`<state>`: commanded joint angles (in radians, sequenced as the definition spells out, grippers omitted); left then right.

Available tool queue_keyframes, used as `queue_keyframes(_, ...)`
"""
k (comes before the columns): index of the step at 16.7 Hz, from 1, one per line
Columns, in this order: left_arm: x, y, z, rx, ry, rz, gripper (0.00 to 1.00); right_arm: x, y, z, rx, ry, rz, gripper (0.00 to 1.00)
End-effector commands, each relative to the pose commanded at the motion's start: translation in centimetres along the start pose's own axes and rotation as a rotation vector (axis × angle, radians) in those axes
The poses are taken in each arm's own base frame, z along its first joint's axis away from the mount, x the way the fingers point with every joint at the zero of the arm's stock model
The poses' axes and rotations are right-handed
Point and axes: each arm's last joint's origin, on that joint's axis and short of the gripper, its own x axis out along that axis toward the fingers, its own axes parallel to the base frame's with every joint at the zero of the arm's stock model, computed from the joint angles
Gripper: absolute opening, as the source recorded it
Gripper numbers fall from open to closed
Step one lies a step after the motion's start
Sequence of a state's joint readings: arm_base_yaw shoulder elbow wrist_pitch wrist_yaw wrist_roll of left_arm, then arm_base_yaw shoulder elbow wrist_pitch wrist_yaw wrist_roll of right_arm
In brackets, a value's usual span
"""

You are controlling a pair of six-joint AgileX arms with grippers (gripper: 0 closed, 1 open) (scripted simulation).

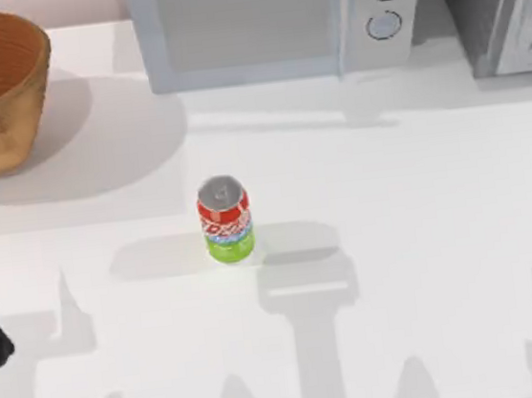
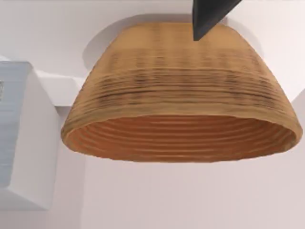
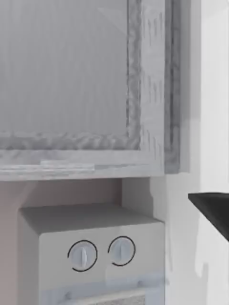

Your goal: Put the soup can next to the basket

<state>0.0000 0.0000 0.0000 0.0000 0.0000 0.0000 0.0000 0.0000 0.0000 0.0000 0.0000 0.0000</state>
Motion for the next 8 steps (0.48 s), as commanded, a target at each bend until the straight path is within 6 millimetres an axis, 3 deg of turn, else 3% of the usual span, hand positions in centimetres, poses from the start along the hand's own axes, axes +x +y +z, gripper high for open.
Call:
queue_keyframes(4,0.0,-0.1,0.6,0.004,0.021,-0.013,1.00,0.0,0.0,0.0,0.000,0.000,0.000,1.00)
queue_keyframes(8,0.4,-0.8,4.3,0.031,0.144,-0.076,1.00,0.0,0.0,0.0,0.000,0.000,0.000,1.00)
